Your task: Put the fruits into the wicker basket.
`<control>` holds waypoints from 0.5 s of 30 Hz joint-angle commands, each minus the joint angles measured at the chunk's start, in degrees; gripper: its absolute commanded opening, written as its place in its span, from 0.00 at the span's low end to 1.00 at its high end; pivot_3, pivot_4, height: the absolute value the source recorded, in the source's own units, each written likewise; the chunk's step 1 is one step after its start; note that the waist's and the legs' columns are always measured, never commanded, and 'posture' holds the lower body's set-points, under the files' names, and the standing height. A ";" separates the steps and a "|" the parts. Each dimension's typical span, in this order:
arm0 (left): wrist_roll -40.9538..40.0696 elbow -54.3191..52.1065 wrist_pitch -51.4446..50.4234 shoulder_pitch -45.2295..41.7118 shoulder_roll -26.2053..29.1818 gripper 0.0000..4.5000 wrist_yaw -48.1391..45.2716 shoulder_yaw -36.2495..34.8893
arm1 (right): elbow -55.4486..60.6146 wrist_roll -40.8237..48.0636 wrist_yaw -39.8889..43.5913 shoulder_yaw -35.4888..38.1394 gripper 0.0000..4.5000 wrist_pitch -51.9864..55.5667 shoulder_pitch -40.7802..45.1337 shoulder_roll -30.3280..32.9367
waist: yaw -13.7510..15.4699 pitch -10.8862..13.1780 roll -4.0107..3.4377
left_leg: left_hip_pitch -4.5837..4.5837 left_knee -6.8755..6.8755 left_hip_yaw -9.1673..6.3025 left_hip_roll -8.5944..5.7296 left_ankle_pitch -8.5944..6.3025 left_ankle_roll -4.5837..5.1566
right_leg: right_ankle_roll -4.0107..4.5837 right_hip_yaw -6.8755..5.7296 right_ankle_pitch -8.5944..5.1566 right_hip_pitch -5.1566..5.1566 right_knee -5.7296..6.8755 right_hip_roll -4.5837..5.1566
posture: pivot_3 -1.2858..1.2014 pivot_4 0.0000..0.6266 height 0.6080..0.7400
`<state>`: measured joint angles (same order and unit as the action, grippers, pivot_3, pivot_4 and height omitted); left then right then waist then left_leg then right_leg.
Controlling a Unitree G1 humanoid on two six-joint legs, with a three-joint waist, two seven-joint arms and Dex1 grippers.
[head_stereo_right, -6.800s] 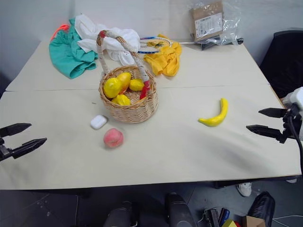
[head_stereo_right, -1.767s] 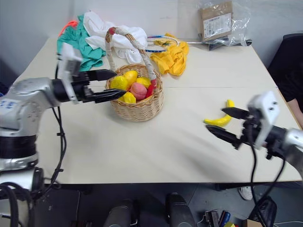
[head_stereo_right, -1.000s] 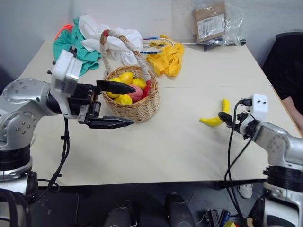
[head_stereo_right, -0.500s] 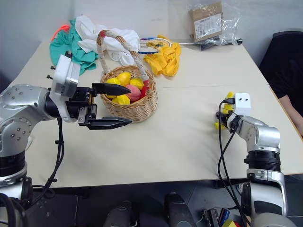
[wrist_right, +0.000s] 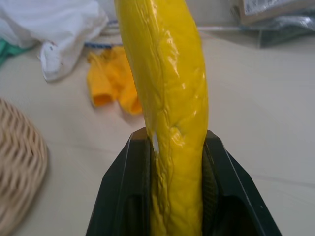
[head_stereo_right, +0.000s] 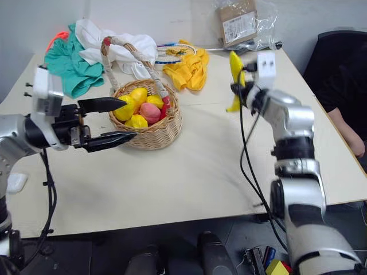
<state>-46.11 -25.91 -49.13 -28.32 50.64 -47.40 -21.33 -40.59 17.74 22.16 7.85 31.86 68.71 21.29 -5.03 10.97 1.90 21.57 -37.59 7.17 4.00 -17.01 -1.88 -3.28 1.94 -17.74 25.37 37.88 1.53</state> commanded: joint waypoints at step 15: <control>-6.54 -7.78 -0.78 6.44 2.17 1.00 7.54 -7.99 | -24.31 -7.04 15.43 -4.44 0.17 -25.14 19.21 -15.82 | -0.94 -0.01 0.02 | 0.11 -0.08 -0.01 0.06 -0.04 0.04 | 0.01 -0.05 0.00 0.09 0.08 0.05 | 0.52 0.24 1.00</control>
<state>-51.64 -31.48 -51.10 -21.83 52.16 -40.62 -28.15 -64.06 11.13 37.38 2.86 8.72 86.25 6.27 -5.97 10.96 1.91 21.69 -37.67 7.16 4.04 -17.04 -1.85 -3.27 1.89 -17.74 25.46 37.95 1.60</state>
